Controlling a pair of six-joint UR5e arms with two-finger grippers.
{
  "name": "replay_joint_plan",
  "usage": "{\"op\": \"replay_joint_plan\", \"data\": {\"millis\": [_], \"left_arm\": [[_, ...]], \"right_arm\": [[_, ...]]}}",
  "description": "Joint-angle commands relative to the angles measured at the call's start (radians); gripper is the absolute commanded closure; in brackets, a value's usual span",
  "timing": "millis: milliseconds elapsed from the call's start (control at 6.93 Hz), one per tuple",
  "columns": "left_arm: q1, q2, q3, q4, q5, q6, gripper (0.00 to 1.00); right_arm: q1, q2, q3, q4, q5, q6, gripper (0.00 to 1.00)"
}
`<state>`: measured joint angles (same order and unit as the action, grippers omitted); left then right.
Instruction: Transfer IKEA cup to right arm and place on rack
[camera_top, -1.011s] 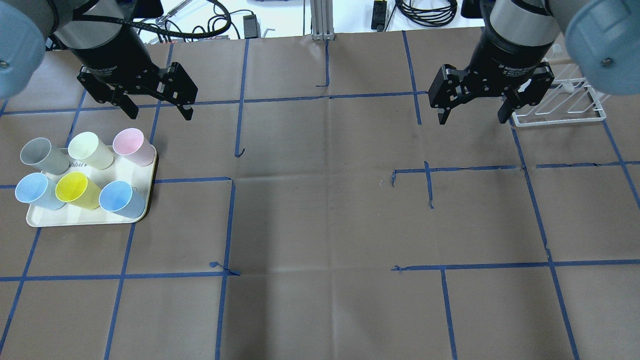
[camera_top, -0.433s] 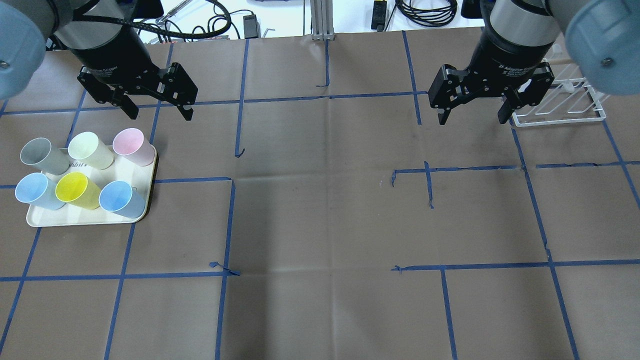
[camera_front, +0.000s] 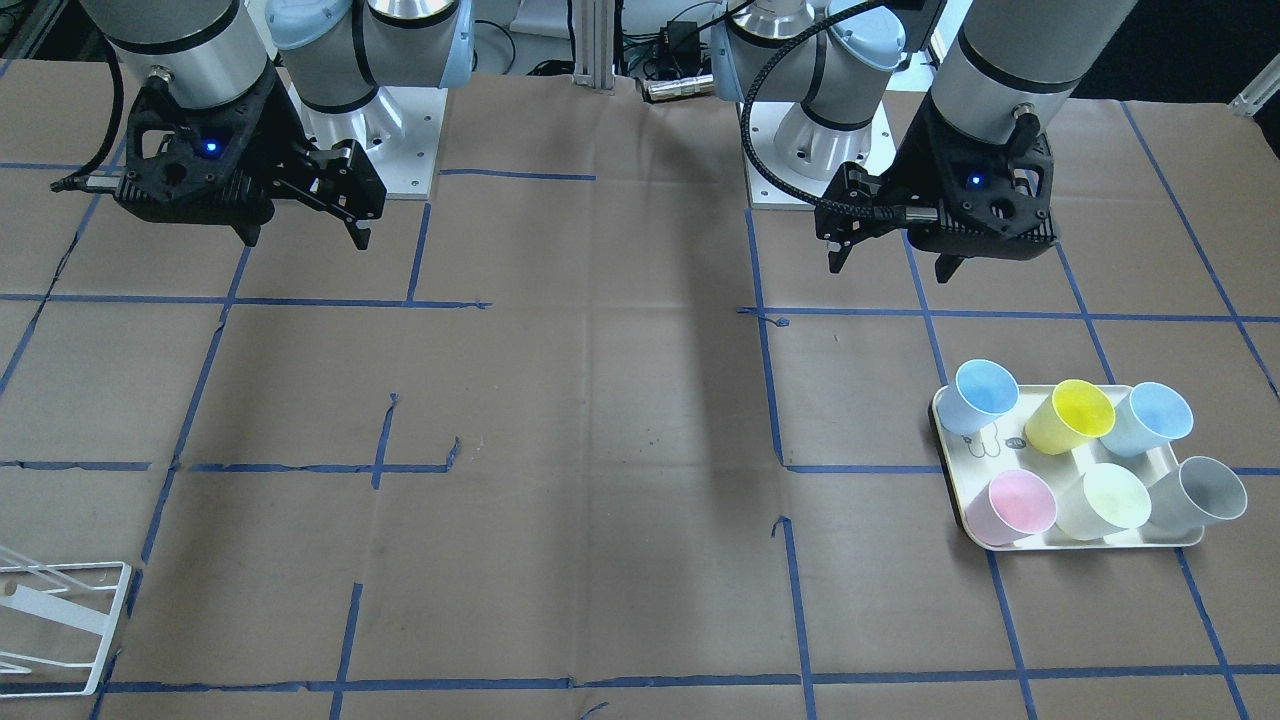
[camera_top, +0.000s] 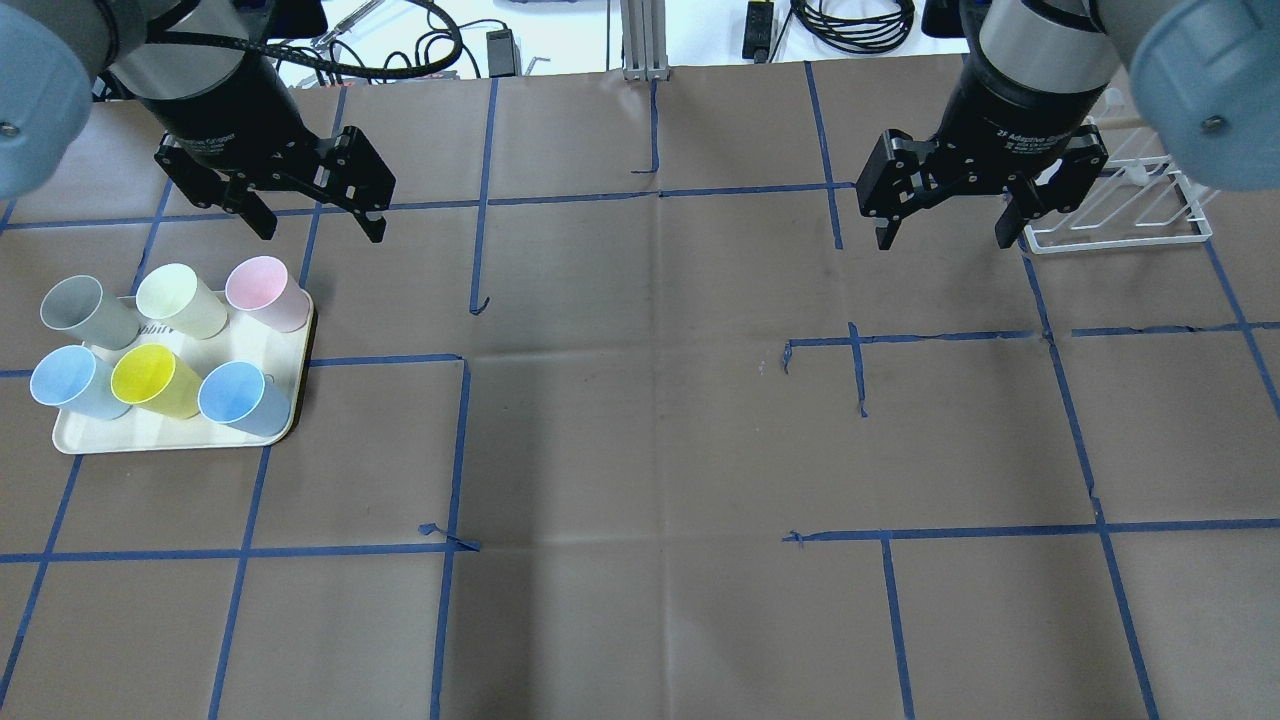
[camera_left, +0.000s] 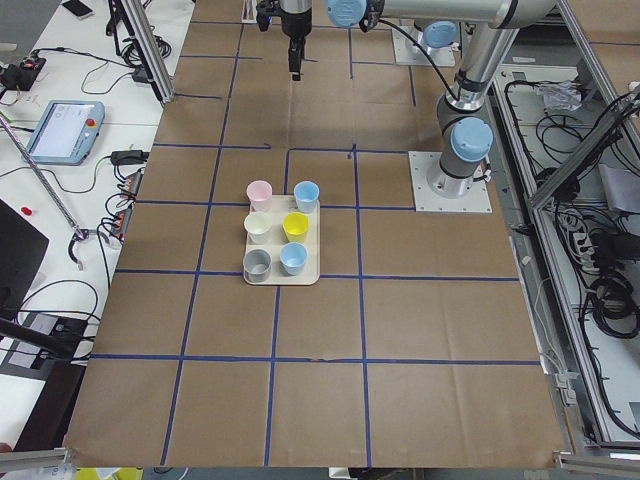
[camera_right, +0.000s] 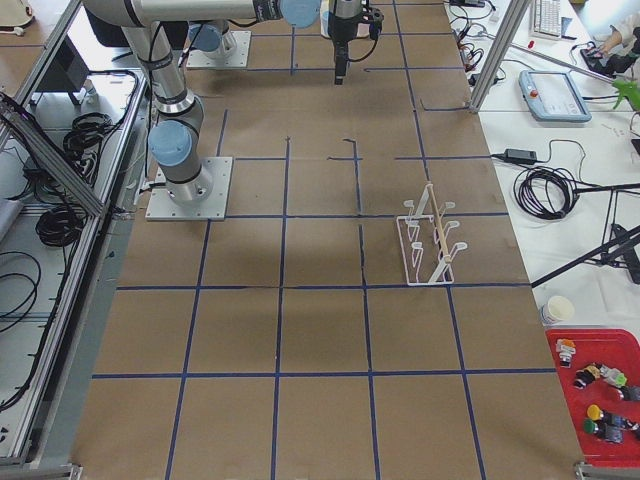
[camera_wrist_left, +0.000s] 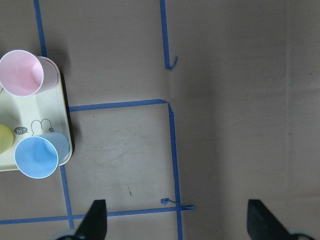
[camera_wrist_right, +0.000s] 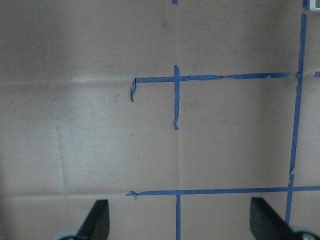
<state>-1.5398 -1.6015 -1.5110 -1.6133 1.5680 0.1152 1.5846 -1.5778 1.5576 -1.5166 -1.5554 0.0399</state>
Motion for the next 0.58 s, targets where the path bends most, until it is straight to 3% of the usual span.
{"op": "replay_joint_plan", "data": {"millis": [0,433], "left_arm": [[0.006,0.000,0.000,0.000,0.001,0.014,0.01],[0.044,0.000,0.000,0.000,0.003,0.079,0.01]], "right_arm": [[0.000,0.001,0.001,0.000,0.002,0.000,0.00],[0.000,0.001,-0.002,-0.002,-0.002,0.000,0.00]]}}
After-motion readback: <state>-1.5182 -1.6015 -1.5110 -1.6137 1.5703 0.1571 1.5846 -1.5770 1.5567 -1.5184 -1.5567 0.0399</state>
